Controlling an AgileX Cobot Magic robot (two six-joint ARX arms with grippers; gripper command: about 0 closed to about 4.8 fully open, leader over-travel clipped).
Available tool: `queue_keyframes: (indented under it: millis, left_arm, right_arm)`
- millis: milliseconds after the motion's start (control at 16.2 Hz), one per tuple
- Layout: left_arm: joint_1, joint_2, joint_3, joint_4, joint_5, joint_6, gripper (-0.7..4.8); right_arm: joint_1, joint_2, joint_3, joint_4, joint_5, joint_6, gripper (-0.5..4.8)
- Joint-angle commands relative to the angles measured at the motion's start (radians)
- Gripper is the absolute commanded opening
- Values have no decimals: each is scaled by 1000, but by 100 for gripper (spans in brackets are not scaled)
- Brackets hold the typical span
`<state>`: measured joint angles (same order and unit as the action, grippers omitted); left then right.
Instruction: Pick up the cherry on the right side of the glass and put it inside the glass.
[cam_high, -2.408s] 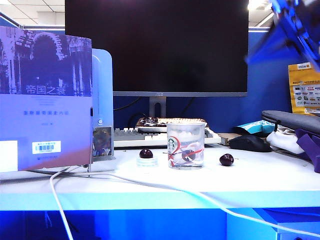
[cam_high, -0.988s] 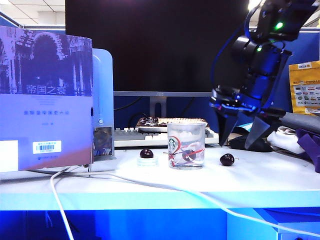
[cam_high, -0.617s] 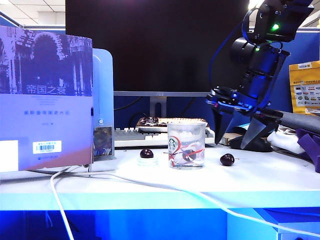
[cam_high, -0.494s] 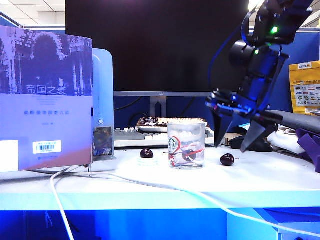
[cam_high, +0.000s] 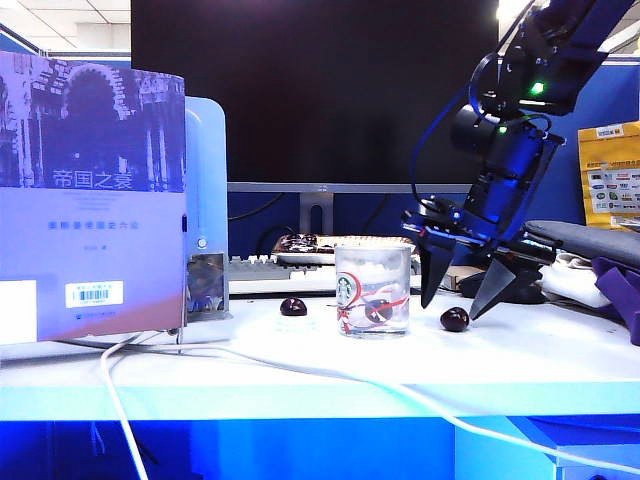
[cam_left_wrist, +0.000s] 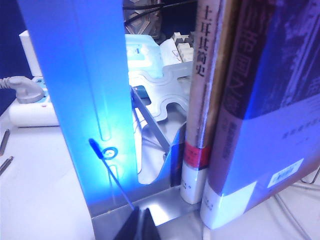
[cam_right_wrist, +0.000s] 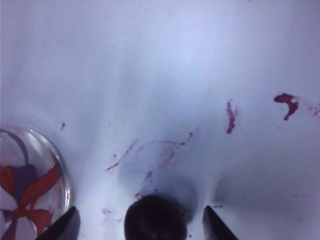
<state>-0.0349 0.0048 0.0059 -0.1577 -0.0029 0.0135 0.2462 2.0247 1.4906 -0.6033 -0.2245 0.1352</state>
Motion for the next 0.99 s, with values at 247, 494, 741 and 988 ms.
queue_keyframes:
  millis: [247,494,741,988]
  left_arm:
    - [1,-3,0,-12,4,5,-5]
    - [1,-3,0,-12,4,5,-5]
    - [1,-3,0,-12,4,5,-5]
    - [1,-3,0,-12,4,5,-5]
  right_arm:
    - [2,4,13,-35,21,3,328]
    - [2,21,13,-37,20,3,322]
    - [2,29,14,-27,21,3,256]
    - [2,28,15,-29,20,3,178]
